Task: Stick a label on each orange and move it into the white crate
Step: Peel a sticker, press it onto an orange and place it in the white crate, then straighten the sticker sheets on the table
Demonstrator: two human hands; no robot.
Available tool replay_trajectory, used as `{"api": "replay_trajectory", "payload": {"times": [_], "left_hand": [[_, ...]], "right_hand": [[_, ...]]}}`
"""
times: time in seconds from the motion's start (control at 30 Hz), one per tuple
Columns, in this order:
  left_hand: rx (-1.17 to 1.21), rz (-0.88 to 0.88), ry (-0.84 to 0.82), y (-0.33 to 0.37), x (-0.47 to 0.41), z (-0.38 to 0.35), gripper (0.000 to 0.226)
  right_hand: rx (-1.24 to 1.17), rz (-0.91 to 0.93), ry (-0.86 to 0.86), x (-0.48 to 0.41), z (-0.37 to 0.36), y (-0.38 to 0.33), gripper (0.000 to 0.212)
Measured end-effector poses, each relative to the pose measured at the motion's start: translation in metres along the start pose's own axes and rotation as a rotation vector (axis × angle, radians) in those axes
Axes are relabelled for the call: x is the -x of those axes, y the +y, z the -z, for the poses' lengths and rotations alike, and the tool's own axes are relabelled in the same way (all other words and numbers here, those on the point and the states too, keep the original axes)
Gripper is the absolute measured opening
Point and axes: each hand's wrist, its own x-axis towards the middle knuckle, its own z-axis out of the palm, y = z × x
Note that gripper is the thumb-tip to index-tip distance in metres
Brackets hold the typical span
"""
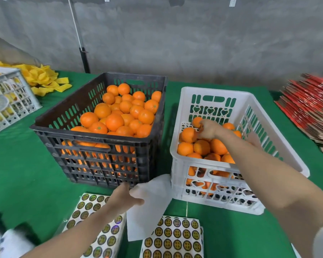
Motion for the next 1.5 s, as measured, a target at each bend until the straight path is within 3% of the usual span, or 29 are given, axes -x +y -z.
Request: {"api": "replay_trajectory", "payload": {"times": [0.1, 0.17, 0.2, 0.27, 0.33, 0.37, 0.43, 0.53, 0.63, 0.77, 0.87, 0.97, 1.13, 1.3, 1.37, 1.5], "left_hand": [[0.082, -0.077, 0.050, 0.005, -0.001, 0.000, 0.052], [0.152, -0.156, 0.001, 0.011, 0.004, 0.005, 0.037], [0.167, -0.200, -0.043, 0.015, 0.008, 0.011, 0.032], [0.128, -0.316, -0.163, 0.026, 0.019, 0.022, 0.019], [0.020, -0.448, -0.286, 0.040, 0.030, 0.030, 0.013], [0.003, -0.511, -0.343, 0.046, 0.034, 0.031, 0.013], [0.022, -0.586, -0.396, 0.056, 0.040, 0.025, 0.014], [0.110, -0.530, -0.312, 0.058, 0.043, 0.003, 0.016], [-0.031, -0.484, -0.243, 0.038, 0.036, -0.020, 0.037], [-0.473, -0.613, -0.389, 0.002, 0.036, -0.041, 0.066], [-0.718, -0.670, -0.415, -0.009, 0.033, -0.057, 0.102], [-0.811, -0.652, -0.337, -0.005, 0.028, -0.065, 0.112], [-0.806, -0.654, -0.222, 0.005, 0.019, -0.070, 0.095], [-0.638, -0.732, -0.073, 0.013, 0.019, -0.072, 0.040], [-0.514, -0.728, -0.093, 0.020, 0.019, -0.071, 0.024], [-0.453, -0.766, -0.284, 0.041, 0.013, -0.063, 0.026]], "right_hand": [[-0.259, 0.171, 0.376, 0.047, 0.009, -0.024, 0.034], [-0.549, 0.421, 0.570, 0.101, 0.005, -0.044, 0.020], [-0.598, 0.565, 0.540, 0.129, -0.002, -0.054, 0.018], [-0.521, 0.724, 0.247, 0.178, -0.023, -0.066, 0.029], [-0.294, 0.677, -0.078, 0.204, -0.050, -0.067, 0.061], [-0.158, 0.644, -0.136, 0.209, -0.062, -0.064, 0.068], [-0.010, 0.575, -0.121, 0.215, -0.073, -0.055, 0.058], [0.034, 0.401, -0.069, 0.213, -0.075, -0.026, 0.042], [0.069, 0.280, -0.196, 0.213, -0.067, 0.021, 0.050], [0.170, 0.034, -0.431, 0.221, -0.045, 0.095, 0.045], [0.175, -0.203, -0.454, 0.225, -0.027, 0.145, 0.045], [0.199, -0.393, -0.403, 0.230, -0.018, 0.185, 0.049], [0.072, -0.479, -0.334, 0.237, -0.021, 0.212, 0.048], [-0.007, -0.505, -0.306, 0.242, -0.027, 0.212, 0.045], [-0.008, -0.509, -0.292, 0.246, -0.027, 0.210, 0.041], [-0.115, -0.542, -0.255, 0.255, -0.030, 0.209, 0.032]]}}
